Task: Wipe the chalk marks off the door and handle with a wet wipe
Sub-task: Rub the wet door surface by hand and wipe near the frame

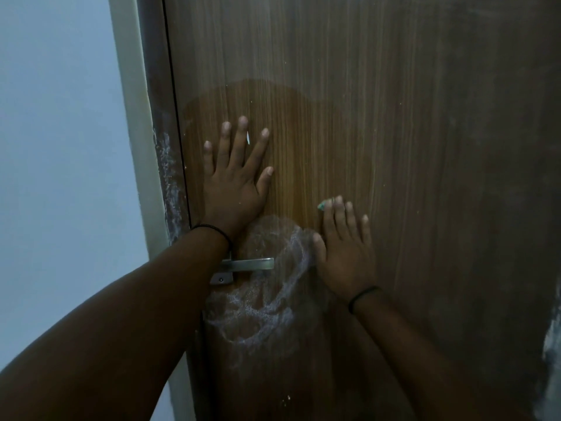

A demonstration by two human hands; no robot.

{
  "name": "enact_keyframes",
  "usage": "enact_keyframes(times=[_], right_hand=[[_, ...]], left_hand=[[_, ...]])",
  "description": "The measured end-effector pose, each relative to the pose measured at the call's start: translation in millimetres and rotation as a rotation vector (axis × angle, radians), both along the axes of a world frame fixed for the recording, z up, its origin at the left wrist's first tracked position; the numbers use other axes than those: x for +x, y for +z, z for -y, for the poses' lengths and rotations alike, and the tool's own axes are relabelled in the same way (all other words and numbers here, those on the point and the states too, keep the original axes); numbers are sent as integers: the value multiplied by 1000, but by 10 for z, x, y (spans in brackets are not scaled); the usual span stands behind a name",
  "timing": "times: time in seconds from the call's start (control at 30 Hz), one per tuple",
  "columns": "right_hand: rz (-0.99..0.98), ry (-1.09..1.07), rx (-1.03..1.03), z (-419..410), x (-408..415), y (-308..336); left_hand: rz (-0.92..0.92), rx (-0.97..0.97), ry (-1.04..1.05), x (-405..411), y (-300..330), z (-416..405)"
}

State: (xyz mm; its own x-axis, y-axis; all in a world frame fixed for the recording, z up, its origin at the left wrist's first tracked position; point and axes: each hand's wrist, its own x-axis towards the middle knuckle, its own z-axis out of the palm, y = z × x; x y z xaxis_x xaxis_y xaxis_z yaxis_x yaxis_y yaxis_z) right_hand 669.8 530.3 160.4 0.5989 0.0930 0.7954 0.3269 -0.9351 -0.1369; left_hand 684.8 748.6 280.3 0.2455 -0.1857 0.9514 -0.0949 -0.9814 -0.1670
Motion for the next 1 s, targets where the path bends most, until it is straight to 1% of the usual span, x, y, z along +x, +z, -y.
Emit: enact_keyframes(times=[0.07,0.13,0.23,0.33,0.43,0.5,0.57,0.63,0.73,0.83,0.9,0.97,1.0], right_hand=[[16,-17,13,-120,21,230],[18,-5,-35,-283,-11,316],[-32,19,-152,-344,-127,133],[-99,8,-140,-158,-180,-38],[-106,-32,-29,-135,-200,92],[-95,12,11,-293,-201,249],[-70,106,-60,-511,-232,300],[-69,179,-191,-640,-264,205],[-71,204,-306,-470,-247,67],[-17,142,-398,-236,-202,125],[19,121,-392,-311,-194,253],[51,174,-408,-501,-189,411],[62,221,-465,-580,-174,488]], left_hand=[[-42,-1,7,-41,14,7],[-93,11,-4,-100,10,-13],[-202,30,-32,-262,19,-56],[-274,-31,-94,-477,-42,-72],[-261,-177,-134,-682,-400,-173],[-247,-199,-135,-782,-726,-252],[-224,-169,-137,-851,-1011,-299],[-190,-137,-159,-884,-1200,-337],[-187,-93,-192,-920,-1377,-414],[-168,-59,-209,-941,-1438,-436],[-153,-71,-199,-957,-1422,-396],[-159,-98,-198,-970,-1396,-355],[-168,-111,-199,-980,-1395,-346]])
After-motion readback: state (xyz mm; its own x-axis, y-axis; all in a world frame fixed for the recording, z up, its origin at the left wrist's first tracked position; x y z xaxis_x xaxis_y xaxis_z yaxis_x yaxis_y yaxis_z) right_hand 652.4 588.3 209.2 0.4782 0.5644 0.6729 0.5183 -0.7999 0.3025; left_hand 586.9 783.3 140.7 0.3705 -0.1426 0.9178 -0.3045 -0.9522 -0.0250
